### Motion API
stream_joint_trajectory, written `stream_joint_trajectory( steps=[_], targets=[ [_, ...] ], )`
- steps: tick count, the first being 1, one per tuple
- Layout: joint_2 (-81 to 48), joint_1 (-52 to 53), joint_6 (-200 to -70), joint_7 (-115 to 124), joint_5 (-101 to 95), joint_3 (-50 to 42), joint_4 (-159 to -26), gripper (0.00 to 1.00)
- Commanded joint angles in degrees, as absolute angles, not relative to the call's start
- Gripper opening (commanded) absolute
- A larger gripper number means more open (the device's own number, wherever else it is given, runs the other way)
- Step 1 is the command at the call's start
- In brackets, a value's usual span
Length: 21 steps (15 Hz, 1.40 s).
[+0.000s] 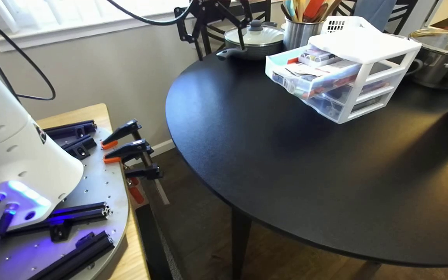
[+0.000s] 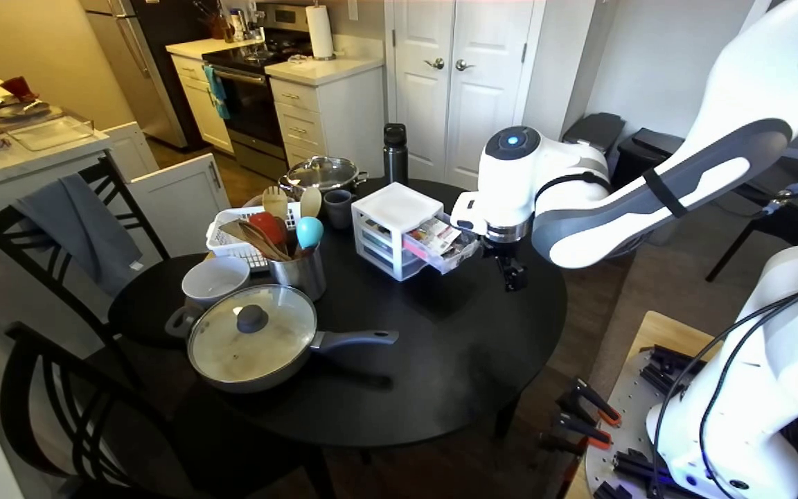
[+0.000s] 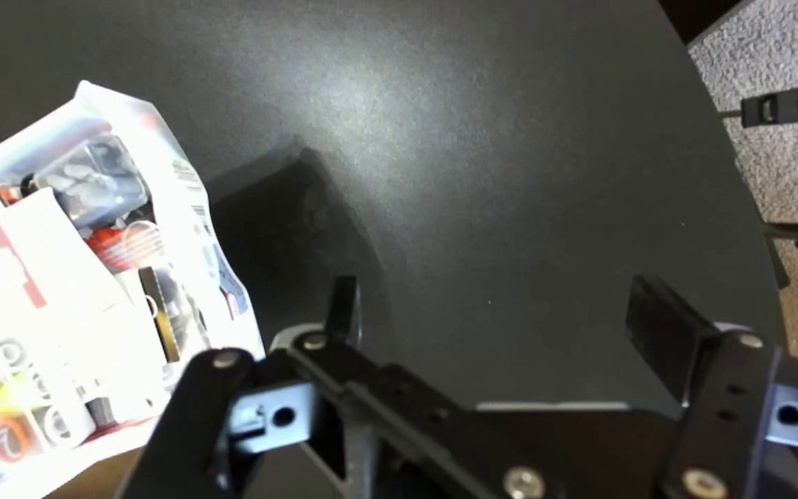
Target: Close the open drawer.
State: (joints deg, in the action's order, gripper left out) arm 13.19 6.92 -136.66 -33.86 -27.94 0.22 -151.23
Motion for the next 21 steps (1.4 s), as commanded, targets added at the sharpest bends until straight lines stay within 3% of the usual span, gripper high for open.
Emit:
stream_joint_trajectory(
  steps=[1, 10, 15, 17, 21],
  targets=[
    [10.87, 4.01, -138.8, -33.52, -34.19, 0.66, -151.31, 0.67],
    [5.69, 1.04, -137.6, -14.86, -53.75, 1.04, -149.6, 0.08],
    [0.74, 1.31, -138.77, -6.42, -55.26, 0.66, -146.31, 0.01],
    [-1.57, 1.24, -139.27, -5.78, -55.85, 0.5, -144.35, 0.06],
    [-5.82, 1.17, -140.11, -6.22, -57.5, 0.18, -139.53, 0.05]
  ],
)
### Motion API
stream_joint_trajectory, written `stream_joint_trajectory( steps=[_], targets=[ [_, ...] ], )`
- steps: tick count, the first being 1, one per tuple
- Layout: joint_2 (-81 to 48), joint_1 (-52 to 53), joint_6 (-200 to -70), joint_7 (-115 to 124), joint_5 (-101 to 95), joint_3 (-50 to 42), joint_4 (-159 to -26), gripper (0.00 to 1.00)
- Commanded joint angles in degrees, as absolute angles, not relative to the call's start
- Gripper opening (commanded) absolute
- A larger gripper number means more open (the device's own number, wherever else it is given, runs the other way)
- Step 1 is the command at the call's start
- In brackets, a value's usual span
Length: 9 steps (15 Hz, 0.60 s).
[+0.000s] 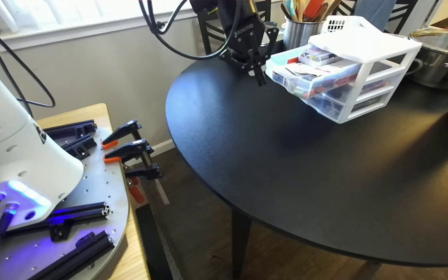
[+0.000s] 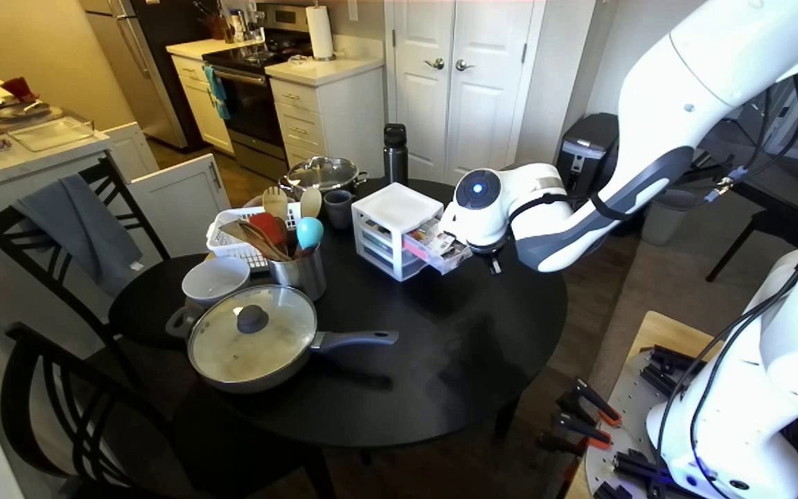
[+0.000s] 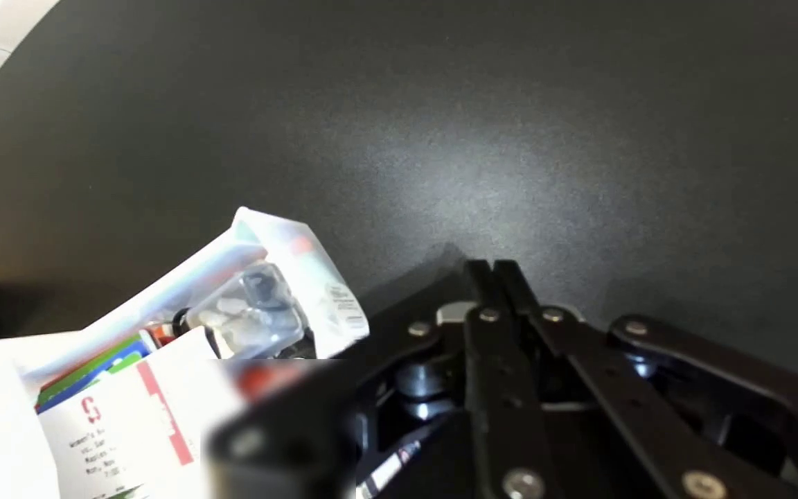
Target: Close the open drawer.
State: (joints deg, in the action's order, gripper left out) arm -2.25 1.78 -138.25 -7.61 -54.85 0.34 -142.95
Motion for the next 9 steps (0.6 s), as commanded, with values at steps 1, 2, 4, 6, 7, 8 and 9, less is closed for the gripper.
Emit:
stream_joint_trajectory(
  steps=[1, 2, 4, 6, 7, 8, 9],
  targets=[
    [-6.5, 1.28, -140.38, -6.21, -57.89, 0.22, -138.37, 0.04],
    [-7.08, 1.35, -140.58, -6.19, -58.33, 0.24, -137.47, 0.05],
    [-7.81, 1.43, -141.51, -5.95, -59.48, 0.26, -136.26, 0.04],
    [-8.51, 1.55, -141.94, -4.32, -61.07, 0.13, -135.5, 0.05],
    [-8.92, 1.6, -142.05, -2.85, -62.66, -0.04, -135.05, 0.05],
    [-9.33, 1.53, -142.06, -1.91, -63.79, -0.1, -134.62, 0.05],
    [-10.08, 1.37, -142.12, -1.41, -64.52, -0.15, -134.03, 0.04]
  ],
)
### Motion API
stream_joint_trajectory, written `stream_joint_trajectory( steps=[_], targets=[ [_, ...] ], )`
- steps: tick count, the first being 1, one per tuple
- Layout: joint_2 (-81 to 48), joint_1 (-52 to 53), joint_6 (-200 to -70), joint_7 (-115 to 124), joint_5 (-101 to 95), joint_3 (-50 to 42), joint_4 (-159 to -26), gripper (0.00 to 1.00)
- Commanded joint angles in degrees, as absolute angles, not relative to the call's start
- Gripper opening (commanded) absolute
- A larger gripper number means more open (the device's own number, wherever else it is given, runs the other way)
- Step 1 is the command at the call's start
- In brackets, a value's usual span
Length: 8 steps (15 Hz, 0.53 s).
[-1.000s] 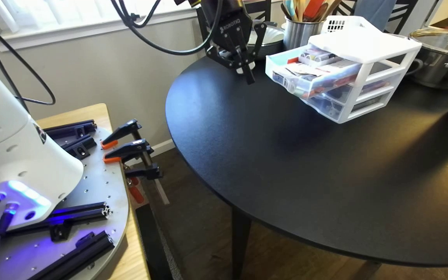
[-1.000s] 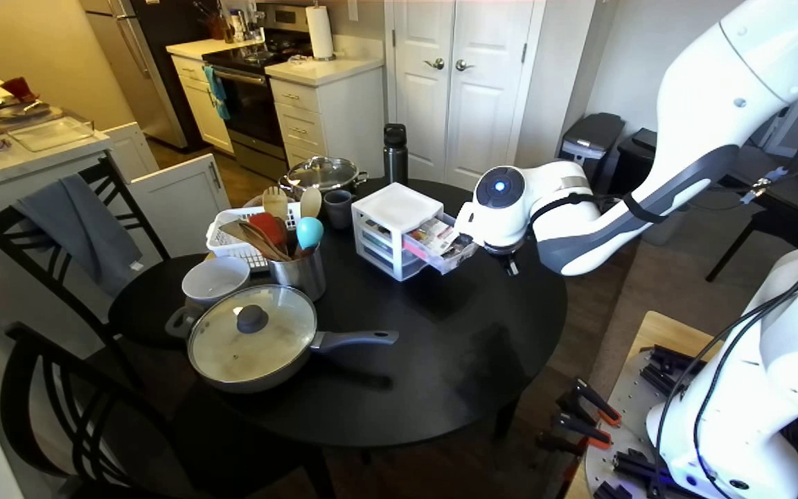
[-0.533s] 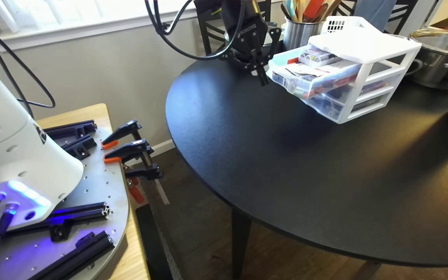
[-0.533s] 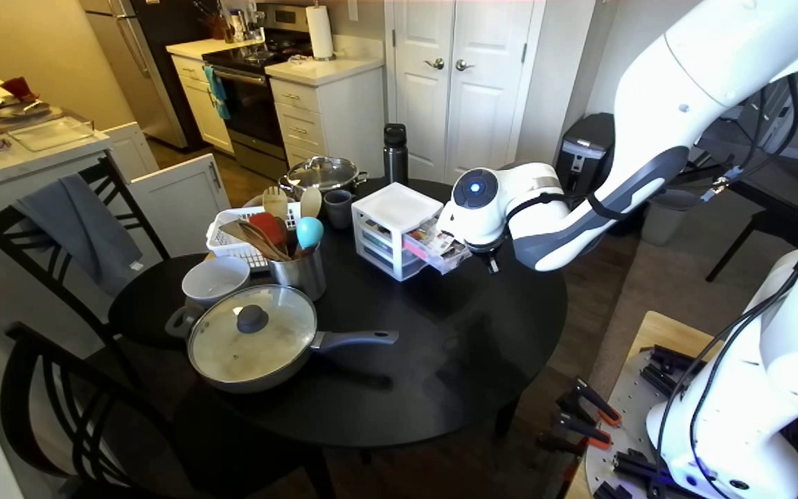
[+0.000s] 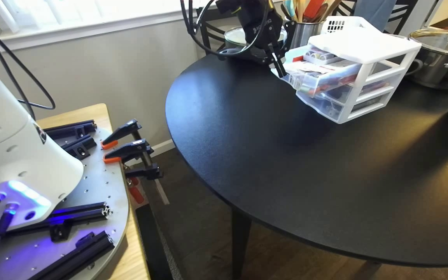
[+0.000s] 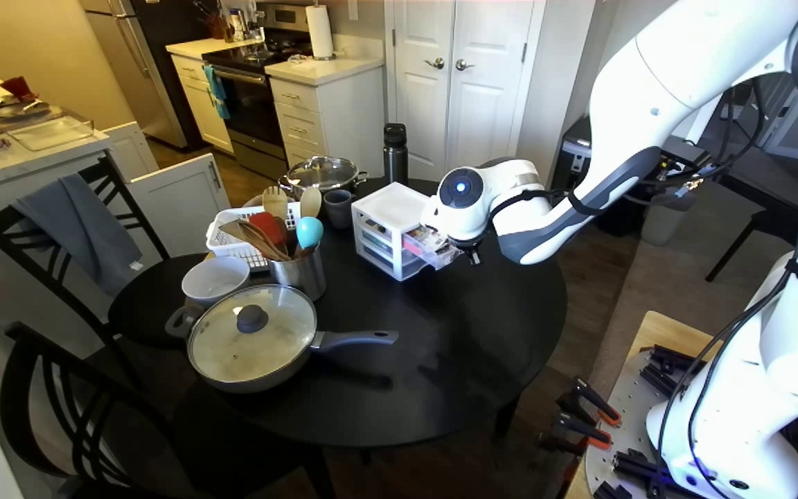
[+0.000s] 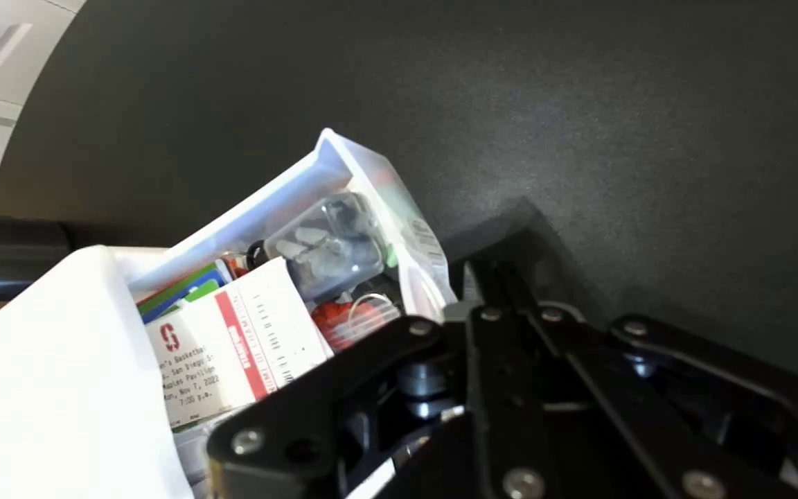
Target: Close the open drawer.
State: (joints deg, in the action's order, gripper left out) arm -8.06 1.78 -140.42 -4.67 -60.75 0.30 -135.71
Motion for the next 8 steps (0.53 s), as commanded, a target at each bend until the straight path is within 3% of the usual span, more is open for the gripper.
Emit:
stream_joint_trajectory(
  steps=[1, 8],
  targets=[
    [-10.94, 1.22, -142.16, -0.91, -65.18, -0.24, -133.42, 0.05],
    [-18.19, 0.6, -142.17, -0.57, -64.62, -1.14, -126.32, 0.04]
  ],
)
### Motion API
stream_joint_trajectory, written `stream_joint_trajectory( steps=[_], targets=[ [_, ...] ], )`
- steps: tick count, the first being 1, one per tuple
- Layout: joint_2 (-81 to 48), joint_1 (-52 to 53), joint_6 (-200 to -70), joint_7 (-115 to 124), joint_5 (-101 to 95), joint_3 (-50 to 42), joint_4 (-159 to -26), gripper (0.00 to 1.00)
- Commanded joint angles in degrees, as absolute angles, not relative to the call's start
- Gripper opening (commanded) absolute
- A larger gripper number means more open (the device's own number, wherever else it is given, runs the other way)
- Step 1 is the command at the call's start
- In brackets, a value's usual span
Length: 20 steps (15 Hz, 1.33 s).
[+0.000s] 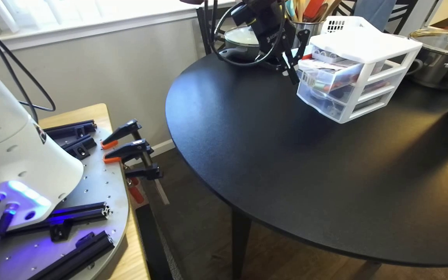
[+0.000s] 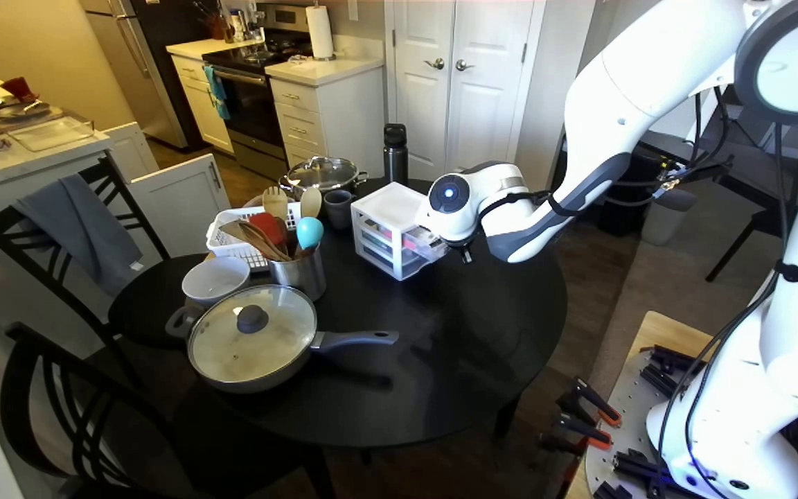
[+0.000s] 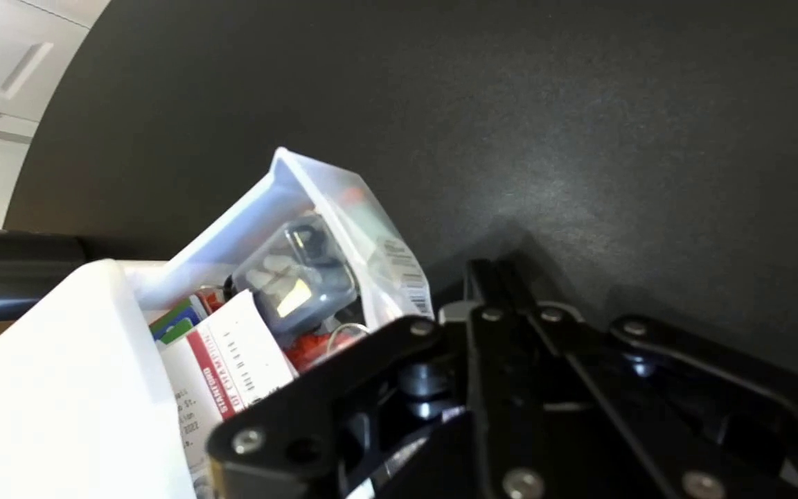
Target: Close the open drawer.
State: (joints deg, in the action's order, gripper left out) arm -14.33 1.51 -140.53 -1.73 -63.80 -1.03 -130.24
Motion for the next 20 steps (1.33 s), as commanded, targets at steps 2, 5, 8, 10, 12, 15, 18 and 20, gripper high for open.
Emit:
stream_joint_trajectory(
  steps=[2, 5, 8, 10, 12, 15, 18, 20],
  targets=[
    [-19.62, 0.66, -142.25, -0.77, -64.58, -1.21, -124.13, 0.05],
    [-20.75, 0.92, -142.36, -0.9, -65.25, -1.23, -121.63, 0.04],
    [-21.57, 1.18, -142.37, -0.77, -65.8, -1.32, -120.29, 0.05],
    [-22.23, 1.29, -142.26, -0.34, -66.19, -1.53, -119.46, 0.05],
    [-22.87, 1.53, -142.07, 0.99, -67.01, -1.86, -118.67, 0.04],
    [-23.81, 1.7, -142.48, 4.85, -69.21, -2.19, -117.26, 0.05],
    [-24.5, 1.58, -142.65, 7.93, -70.38, -1.93, -115.94, 0.05],
    [-24.78, 1.63, -142.68, 8.59, -70.97, -1.87, -115.47, 0.05]
  ],
)
